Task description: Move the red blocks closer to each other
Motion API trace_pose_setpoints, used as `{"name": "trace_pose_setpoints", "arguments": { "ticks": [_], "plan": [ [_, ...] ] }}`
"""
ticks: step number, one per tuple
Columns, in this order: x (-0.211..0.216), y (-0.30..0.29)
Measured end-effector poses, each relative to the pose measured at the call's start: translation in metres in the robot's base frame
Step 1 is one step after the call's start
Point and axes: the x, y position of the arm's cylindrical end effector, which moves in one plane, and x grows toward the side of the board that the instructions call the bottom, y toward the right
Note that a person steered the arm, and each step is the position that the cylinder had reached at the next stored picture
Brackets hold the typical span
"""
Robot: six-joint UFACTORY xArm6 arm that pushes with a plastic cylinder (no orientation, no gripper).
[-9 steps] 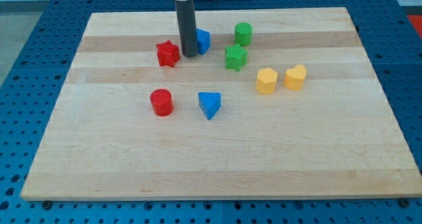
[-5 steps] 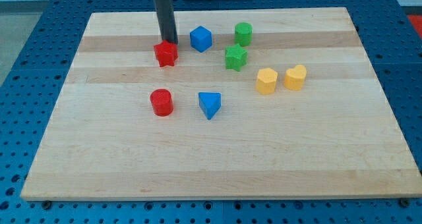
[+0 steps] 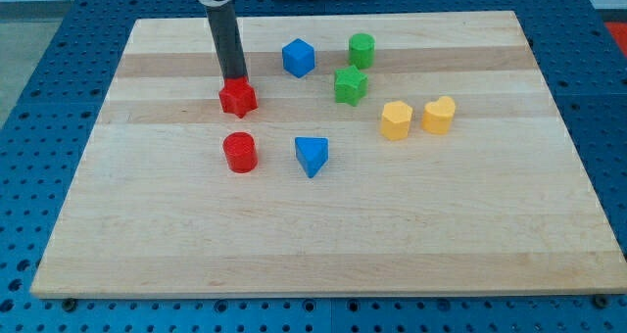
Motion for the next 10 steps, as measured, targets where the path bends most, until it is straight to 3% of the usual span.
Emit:
{"name": "trace_pose_setpoints", "arguments": {
  "ticks": [2,4,6,8,9,10],
  "plan": [
    [0.015,-0.056],
    [0.116,-0.046],
    [0.141,0.000],
    [0.146,0.001],
    [0.179,0.001],
    [0.182,0.001]
  ]
}}
